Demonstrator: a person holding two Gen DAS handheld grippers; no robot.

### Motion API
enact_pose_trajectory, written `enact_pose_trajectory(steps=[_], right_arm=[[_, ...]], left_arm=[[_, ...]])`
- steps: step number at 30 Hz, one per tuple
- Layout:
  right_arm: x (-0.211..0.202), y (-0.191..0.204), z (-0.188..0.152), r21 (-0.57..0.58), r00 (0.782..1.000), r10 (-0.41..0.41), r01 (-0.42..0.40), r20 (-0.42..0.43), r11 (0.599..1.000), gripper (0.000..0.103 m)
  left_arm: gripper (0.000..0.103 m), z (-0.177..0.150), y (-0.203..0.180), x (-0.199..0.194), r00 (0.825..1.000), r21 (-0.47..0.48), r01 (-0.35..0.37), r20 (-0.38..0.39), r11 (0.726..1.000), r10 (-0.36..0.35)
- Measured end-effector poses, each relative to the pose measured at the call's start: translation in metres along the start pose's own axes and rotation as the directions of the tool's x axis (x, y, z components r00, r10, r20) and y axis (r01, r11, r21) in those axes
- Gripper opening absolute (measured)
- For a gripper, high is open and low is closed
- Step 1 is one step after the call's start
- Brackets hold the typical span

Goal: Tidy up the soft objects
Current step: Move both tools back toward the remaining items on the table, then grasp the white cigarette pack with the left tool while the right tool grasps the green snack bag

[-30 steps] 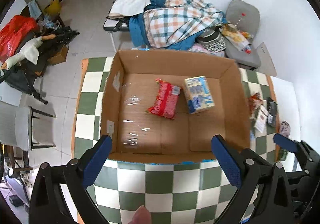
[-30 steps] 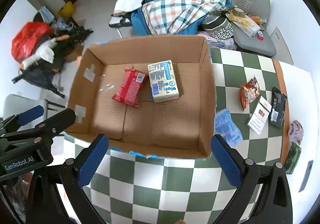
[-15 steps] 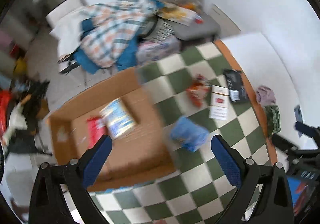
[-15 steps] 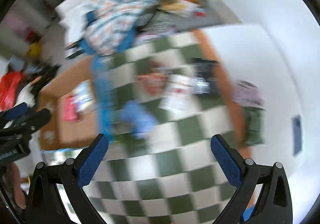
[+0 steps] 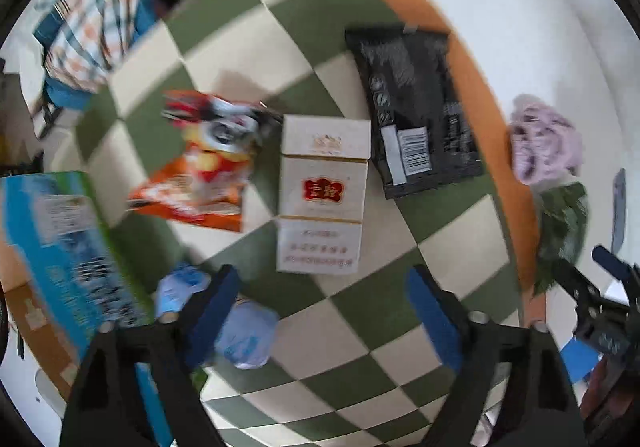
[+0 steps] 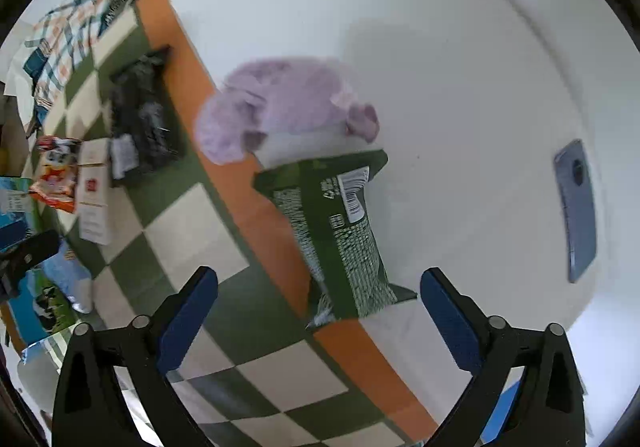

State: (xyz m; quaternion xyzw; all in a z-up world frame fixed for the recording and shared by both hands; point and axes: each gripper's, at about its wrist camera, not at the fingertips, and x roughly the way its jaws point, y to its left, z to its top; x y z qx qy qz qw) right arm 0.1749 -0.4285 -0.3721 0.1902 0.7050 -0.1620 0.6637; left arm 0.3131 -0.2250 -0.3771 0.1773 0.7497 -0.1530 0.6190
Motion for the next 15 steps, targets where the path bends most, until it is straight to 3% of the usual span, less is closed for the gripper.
enact_pose_trajectory(steps=[1, 6, 9, 10, 12, 14, 15], right_arm=[[0.006, -0.002, 0.001, 0.004, 1.000, 0.009, -0.009, -0.006, 1.000, 0.098], [0.024, -0.008, 0.004, 0.026, 0.999, 0.027, -0.027, -0.027, 0.999, 0.088], [0.033, -0.009, 0.008, 0.019, 0.999, 0.028, -0.028, -0.035, 0.999, 0.084], [0.039, -0.009, 0.011, 0.013, 0.999, 0.025, -0.024, -0.041, 1.000, 0.082], [0.044, -0.009, 0.012, 0.014, 0.999, 0.012, -0.012, -0.051, 1.000, 0.069], [0.051, -0.009, 0.015, 0.018, 0.998, -0.002, 0.003, -0.061, 1.000, 0.058], [0.052, -0.010, 0.014, 0.017, 0.998, -0.012, 0.013, -0.056, 1.000, 0.045]], left_arm=[[0.071, 0.004, -0.001, 0.008, 1.000, -0.002, -0.012, -0.016, 1.000, 0.012], [0.070, 0.016, -0.005, 0.039, 0.996, -0.021, -0.063, -0.064, 0.998, 0.062], [0.070, 0.017, -0.002, 0.044, 0.999, -0.053, -0.025, -0.044, 0.998, 0.023], [0.064, 0.016, -0.001, 0.044, 0.999, -0.070, 0.004, -0.041, 0.998, -0.007], [0.055, 0.015, 0.003, 0.041, 1.000, -0.090, 0.012, -0.018, 0.996, -0.014], [0.055, 0.011, 0.001, 0.041, 1.000, -0.076, -0.003, -0.009, 0.997, 0.002], [0.054, 0.009, 0.001, 0.041, 1.000, -0.080, -0.005, -0.003, 0.997, 0.005]])
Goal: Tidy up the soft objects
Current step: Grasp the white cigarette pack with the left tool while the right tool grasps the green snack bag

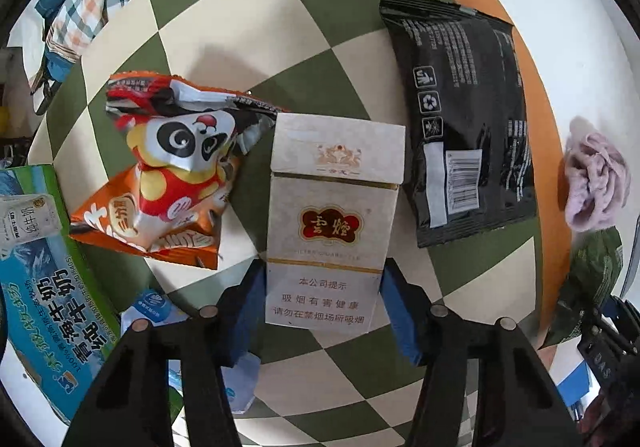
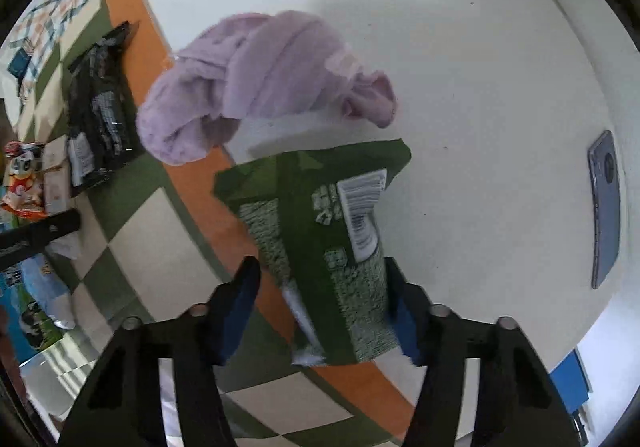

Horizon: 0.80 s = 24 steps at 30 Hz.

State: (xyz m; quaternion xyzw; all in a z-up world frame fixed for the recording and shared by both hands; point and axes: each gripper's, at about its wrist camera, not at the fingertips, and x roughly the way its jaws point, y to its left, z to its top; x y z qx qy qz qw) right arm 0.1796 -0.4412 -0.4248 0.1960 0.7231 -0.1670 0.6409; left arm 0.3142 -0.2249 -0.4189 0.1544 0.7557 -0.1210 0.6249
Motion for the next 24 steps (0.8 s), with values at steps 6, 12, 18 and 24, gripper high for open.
enact_pose_trajectory(steps=[6, 12, 18, 24], right_arm=[[-0.004, -0.006, -0.013, 0.013, 1.000, 0.022, -0.022, 0.003, 1.000, 0.036], [-0.018, -0.002, -0.041, 0.011, 0.997, 0.080, -0.080, 0.008, 0.997, 0.035], [-0.048, 0.024, -0.078, -0.034, 0.988, 0.149, -0.148, 0.032, 0.988, 0.035], [-0.091, 0.081, -0.095, -0.134, 0.970, 0.237, -0.227, 0.063, 0.965, 0.035]], left_arm=[[0.054, -0.025, 0.001, -0.006, 0.999, -0.030, 0.001, 0.036, 1.000, 0.000], [0.054, -0.063, -0.001, -0.032, 0.994, -0.030, 0.044, 0.105, 0.999, -0.040], [0.054, -0.112, 0.007, -0.066, 0.978, -0.049, 0.119, 0.180, 0.992, -0.108], [0.054, -0.152, 0.043, -0.130, 0.942, -0.075, 0.216, 0.280, 0.973, -0.188]])
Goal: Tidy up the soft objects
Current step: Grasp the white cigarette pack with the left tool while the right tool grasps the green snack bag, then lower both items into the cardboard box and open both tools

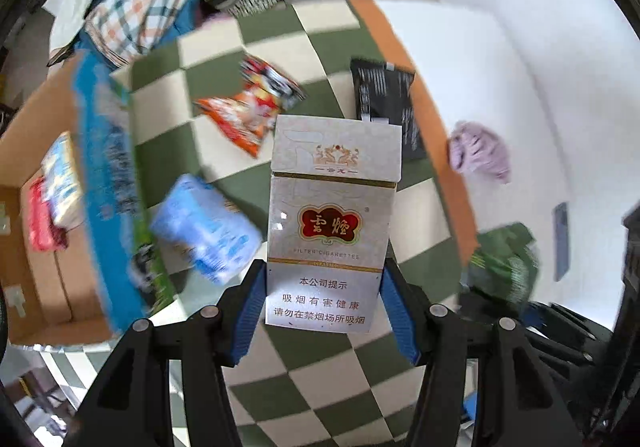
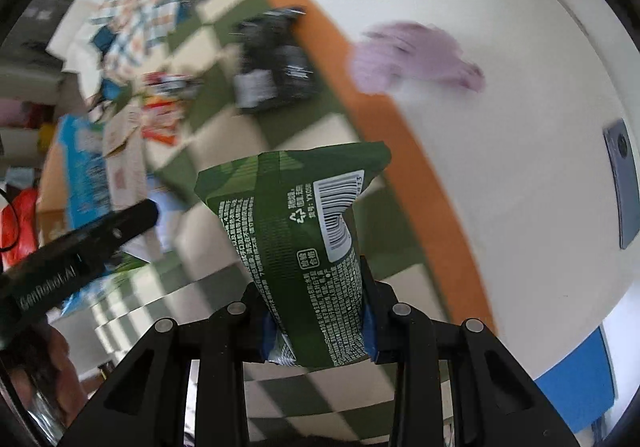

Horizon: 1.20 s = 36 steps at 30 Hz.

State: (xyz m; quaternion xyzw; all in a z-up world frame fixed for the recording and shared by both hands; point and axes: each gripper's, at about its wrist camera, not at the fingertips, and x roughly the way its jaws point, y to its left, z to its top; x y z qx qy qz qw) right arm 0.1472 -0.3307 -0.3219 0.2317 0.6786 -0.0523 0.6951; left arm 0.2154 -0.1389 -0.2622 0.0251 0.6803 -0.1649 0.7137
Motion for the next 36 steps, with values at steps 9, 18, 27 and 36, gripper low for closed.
enact_pose_trajectory(steps=[9, 18, 27, 36], right_arm=[[-0.058, 0.140, -0.007, -0.242, 0.991, 0.123, -0.108, 0.048, 0.964, 0.035], [-0.037, 0.306, -0.003, -0.439, 0.994, 0.105, -0.078, 0.037, 0.895, 0.035], [0.041, 0.397, 0.030, -0.472, 0.995, -0.088, 0.102, 0.052, 0.876, 0.035], [0.094, 0.424, 0.057, -0.460, 0.977, -0.197, 0.212, 0.081, 0.862, 0.035]], left_arm=[[0.054, -0.016, 0.115, -0.115, 0.983, -0.139, -0.021, 0.176, 0.990, 0.046], [0.054, -0.023, 0.266, -0.127, 0.968, -0.297, -0.154, 0.146, 0.942, 0.204], [0.054, -0.007, 0.372, -0.062, 0.987, -0.400, -0.146, 0.003, 0.905, 0.161], [0.054, 0.010, 0.410, -0.023, 0.987, -0.410, -0.158, -0.084, 0.898, 0.135]])
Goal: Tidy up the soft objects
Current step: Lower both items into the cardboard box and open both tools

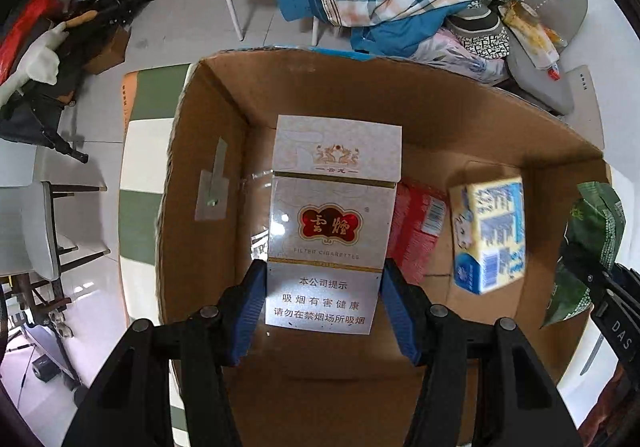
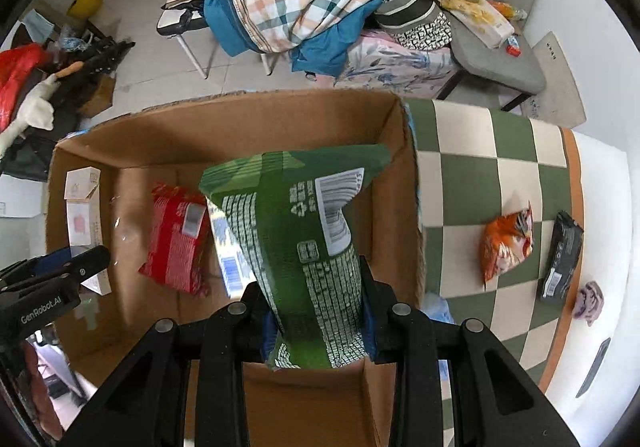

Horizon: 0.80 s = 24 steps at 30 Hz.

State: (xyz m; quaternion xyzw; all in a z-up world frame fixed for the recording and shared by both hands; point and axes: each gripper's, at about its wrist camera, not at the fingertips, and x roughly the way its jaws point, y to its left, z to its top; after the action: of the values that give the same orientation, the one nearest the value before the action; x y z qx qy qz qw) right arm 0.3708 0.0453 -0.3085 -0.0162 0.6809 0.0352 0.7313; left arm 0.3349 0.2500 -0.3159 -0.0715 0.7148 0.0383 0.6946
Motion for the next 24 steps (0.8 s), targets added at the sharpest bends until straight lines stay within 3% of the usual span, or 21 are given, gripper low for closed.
enact_pose_trajectory(steps=[8, 10, 12, 13, 15, 18, 20, 23, 24], right_arm=[[0.017, 0.008, 0.014, 0.003, 0.999, -0.050, 0.050, -0.008, 0.999, 0.035], [0.018, 0.008, 0.016, 0.006, 0.998, -0.059, 0.059, -0.013, 0.998, 0.041], [0.014, 0.007, 0.016, 0.010, 0.997, -0.071, 0.071, -0.011, 0.997, 0.072], [0.012, 0.007, 0.016, 0.009, 0.998, -0.063, 0.063, -0.005, 0.998, 0.076], [0.006, 0.008, 0.016, 0.003, 0.998, -0.063, 0.063, 0.011, 0.998, 0.076], [-0.004, 0.009, 0.013, -0.005, 0.999, -0.048, 0.048, 0.022, 0.999, 0.077], [-0.008, 0.009, 0.009, -0.007, 0.999, -0.034, 0.035, 0.021, 0.999, 0.078], [-0.014, 0.010, -0.001, -0.009, 1.000, -0.003, 0.004, 0.023, 1.000, 0.097], [-0.015, 0.011, -0.005, -0.008, 1.000, 0.007, -0.007, 0.019, 1.000, 0.098]], left_arm=[[0.056, 0.010, 0.001, 0.008, 1.000, 0.011, -0.015, -0.021, 1.000, 0.015], [0.056, 0.013, 0.003, 0.010, 0.999, 0.007, -0.003, -0.037, 1.000, 0.003], [0.062, 0.015, 0.005, 0.010, 0.999, 0.000, 0.004, -0.048, 1.000, -0.004], [0.066, 0.015, 0.005, 0.009, 0.999, 0.000, 0.006, -0.045, 1.000, -0.006], [0.067, 0.014, 0.005, 0.005, 1.000, 0.005, 0.004, -0.031, 1.000, -0.004], [0.087, 0.008, 0.006, -0.003, 1.000, 0.009, 0.012, -0.010, 1.000, -0.012], [0.093, 0.004, 0.006, -0.009, 1.000, 0.010, 0.007, 0.007, 1.000, -0.007], [0.094, -0.008, 0.008, -0.019, 1.000, 0.004, 0.006, 0.030, 1.000, -0.006], [0.094, -0.011, 0.009, -0.021, 0.999, -0.002, 0.013, 0.034, 1.000, -0.013]])
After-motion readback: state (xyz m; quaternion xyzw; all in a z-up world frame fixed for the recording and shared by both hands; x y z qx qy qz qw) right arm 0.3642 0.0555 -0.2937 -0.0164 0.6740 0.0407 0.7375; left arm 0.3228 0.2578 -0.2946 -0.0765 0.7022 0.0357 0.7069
